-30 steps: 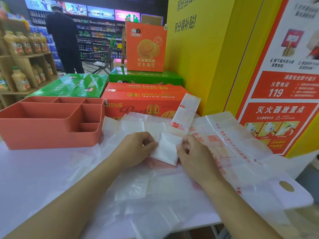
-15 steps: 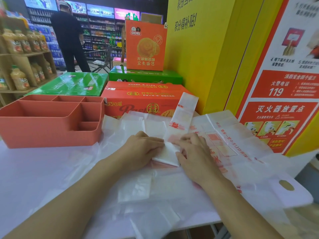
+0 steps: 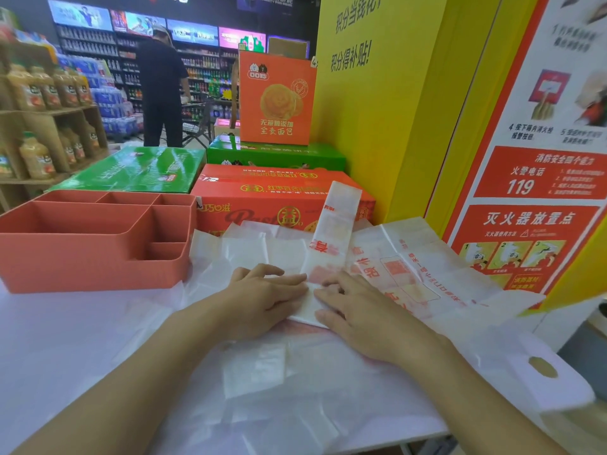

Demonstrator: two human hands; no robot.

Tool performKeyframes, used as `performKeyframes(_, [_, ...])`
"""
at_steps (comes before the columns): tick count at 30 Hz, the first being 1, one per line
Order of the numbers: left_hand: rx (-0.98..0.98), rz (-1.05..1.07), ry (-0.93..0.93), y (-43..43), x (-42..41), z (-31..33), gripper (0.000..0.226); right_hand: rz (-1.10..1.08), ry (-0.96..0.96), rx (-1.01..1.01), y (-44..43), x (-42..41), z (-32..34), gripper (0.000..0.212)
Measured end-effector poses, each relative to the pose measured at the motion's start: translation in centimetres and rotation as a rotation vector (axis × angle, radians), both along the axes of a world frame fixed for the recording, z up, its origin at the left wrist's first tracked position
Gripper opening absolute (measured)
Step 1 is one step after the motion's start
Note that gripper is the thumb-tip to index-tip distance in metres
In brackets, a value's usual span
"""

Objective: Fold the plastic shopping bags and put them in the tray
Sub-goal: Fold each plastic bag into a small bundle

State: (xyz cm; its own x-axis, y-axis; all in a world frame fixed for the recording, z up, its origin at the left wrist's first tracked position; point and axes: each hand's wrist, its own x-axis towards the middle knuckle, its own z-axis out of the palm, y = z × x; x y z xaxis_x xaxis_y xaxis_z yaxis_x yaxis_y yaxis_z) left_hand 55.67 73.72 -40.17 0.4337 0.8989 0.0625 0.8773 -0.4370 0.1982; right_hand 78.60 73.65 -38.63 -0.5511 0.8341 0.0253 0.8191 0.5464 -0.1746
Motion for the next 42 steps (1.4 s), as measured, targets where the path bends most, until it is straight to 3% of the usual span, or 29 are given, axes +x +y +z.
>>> performKeyframes(11, [-0.169, 0.008, 0.238, 0.5, 0.0, 0.2, 0.055, 0.039, -0.221, -0.112, 0.8, 0.6, -0.6, 0.055])
performKeyframes(15, [-0.189, 0.007, 0.206, 0.2, 0.0, 0.2, 0.058, 0.054, -0.21, -0.159, 0.9, 0.7, 0.2, 0.056])
performKeyframes(18, [-0.161, 0.003, 0.121, -0.5, -0.3, 0.4, 0.067, 0.06, -0.11, -0.177, 0.9, 1.6, 1.0, 0.063])
performKeyframes(21, [-0.081, 0.032, 0.006, -1.1, -0.1, 1.1, 0.065, 0.078, 0.028, -0.07, 0.9, 2.4, 0.3, 0.063])
performKeyframes(26, [0.005, 0.053, -0.169, -0.5, 0.4, 0.9, 0.051, 0.112, 0.189, 0.018, 1.3, 2.9, -1.0, 0.048])
performKeyframes(30, [-0.035, 0.077, -0.239, -0.5, 0.3, 1.1, 0.054, 0.037, 0.436, 0.016, 2.1, 3.0, -1.4, 0.017])
performKeyframes(34, [-0.091, 0.126, -0.401, -0.9, 0.4, 1.6, 0.059, -0.032, 0.582, -0.043, 2.2, 2.7, -1.3, 0.021])
performKeyframes(38, [-0.04, 0.14, -0.426, -0.8, 0.6, 1.3, 0.024, -0.112, 0.627, -0.052, 2.3, 2.6, -1.3, 0.023])
performKeyframes(42, [-0.06, 0.2, -0.593, -0.4, 1.2, 1.2, 0.02, -0.111, 0.678, -0.107, 1.8, 2.3, -0.7, 0.019])
